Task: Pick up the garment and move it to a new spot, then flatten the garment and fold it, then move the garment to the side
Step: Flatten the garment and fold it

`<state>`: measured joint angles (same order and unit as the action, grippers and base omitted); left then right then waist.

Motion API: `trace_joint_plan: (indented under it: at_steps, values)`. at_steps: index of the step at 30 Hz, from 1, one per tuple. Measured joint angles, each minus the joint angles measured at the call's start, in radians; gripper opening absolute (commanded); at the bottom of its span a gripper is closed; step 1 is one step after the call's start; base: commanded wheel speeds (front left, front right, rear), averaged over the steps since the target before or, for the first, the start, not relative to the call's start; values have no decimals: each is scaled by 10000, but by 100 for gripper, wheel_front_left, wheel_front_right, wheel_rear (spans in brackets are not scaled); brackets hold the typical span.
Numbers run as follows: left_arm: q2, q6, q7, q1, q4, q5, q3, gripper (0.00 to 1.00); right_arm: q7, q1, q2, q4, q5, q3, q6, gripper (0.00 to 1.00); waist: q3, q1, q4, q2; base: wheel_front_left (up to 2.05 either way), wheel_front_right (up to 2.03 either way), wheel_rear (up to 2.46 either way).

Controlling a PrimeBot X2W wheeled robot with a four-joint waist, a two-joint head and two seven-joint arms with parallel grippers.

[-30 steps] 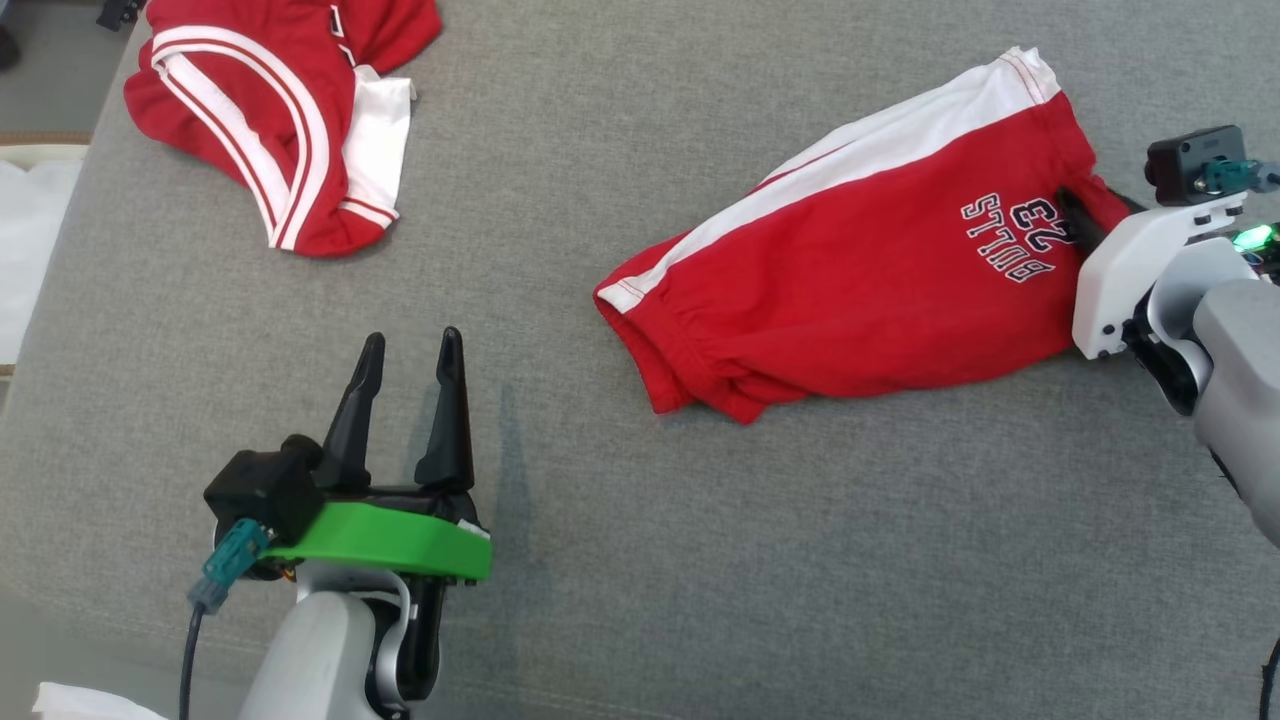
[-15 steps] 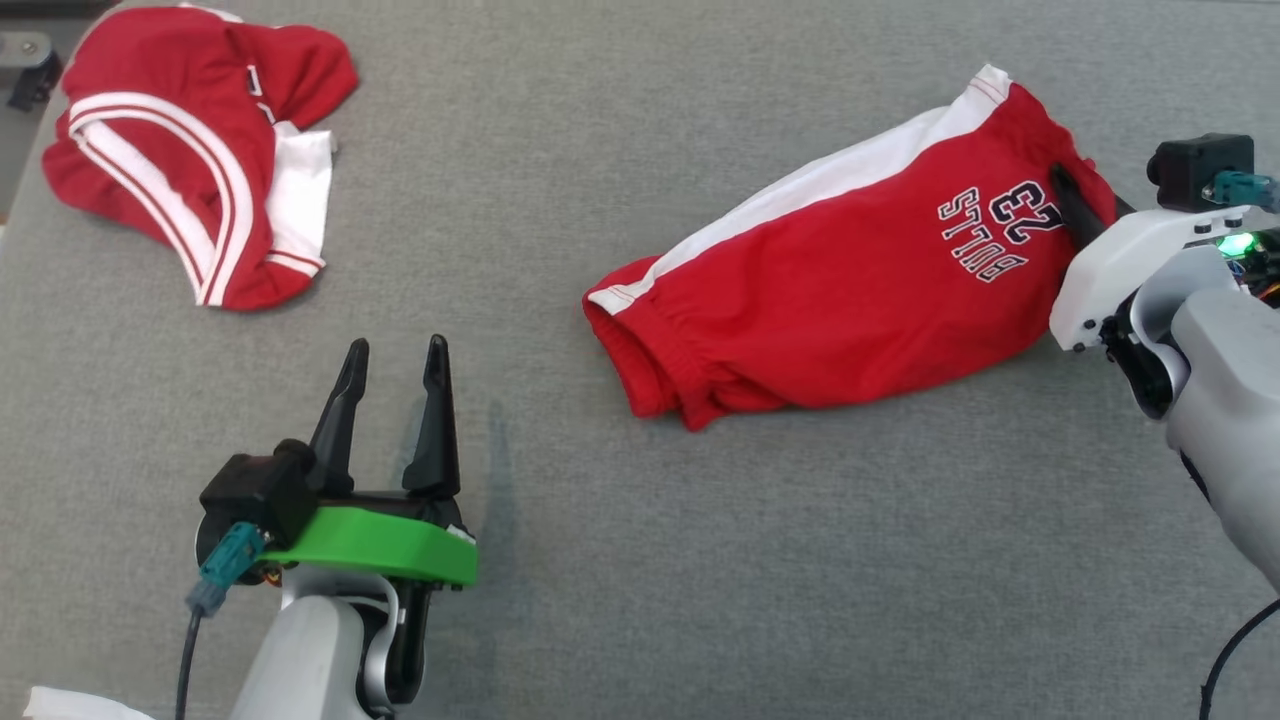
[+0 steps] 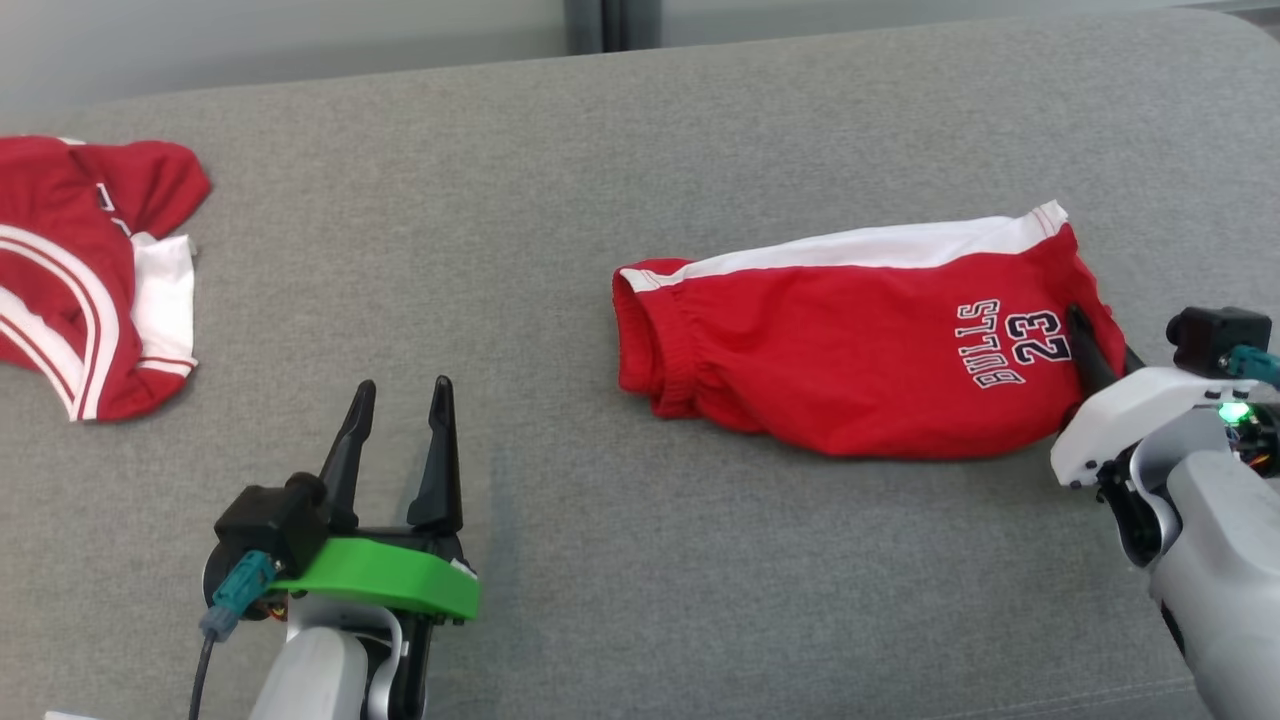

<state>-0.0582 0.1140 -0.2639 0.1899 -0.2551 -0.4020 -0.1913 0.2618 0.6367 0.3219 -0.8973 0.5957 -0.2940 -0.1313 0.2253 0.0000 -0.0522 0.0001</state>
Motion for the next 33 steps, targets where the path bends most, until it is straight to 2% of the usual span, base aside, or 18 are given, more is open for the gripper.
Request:
trace_joint_plan:
  at_steps: [7, 13, 18, 23, 28, 33]
  values:
    - [15, 12, 0, -50, -119, 157, -73, 100, 0, -833, -660, 756, -1488, 1478, 0, 0, -292, 0, -320, 0, 0, 0, 0]
    - [29, 21, 0, -47, -198, 157, -92, 100, 0, -534, -1145, 1202, -2385, 1624, 0, 0, -304, 0, -32, 0, 0, 0, 0]
    - [48, 46, 0, -47, -198, 96, -71, 100, -2, -132, -1818, 1747, -2732, 773, 0, 0, -340, 0, 274, 0, 0, 0, 0]
    - [63, 46, 0, -49, -176, 46, -90, 100, -215, 113, -2414, 2332, -2719, -713, 0, 0, -412, 0, 526, 0, 0, 0, 0]
    - [73, 44, 0, -49, -127, -25, -117, 100, -568, 86, -2571, 2445, -2539, -2023, 0, 0, -443, 0, 741, 0, 0, 0, 0]
    - [77, 44, 0, -51, -102, -100, -104, 100, -679, -2, -2558, 2311, -2527, -2715, 0, 0, -422, 0, 865, 0, 0, 0, 0]
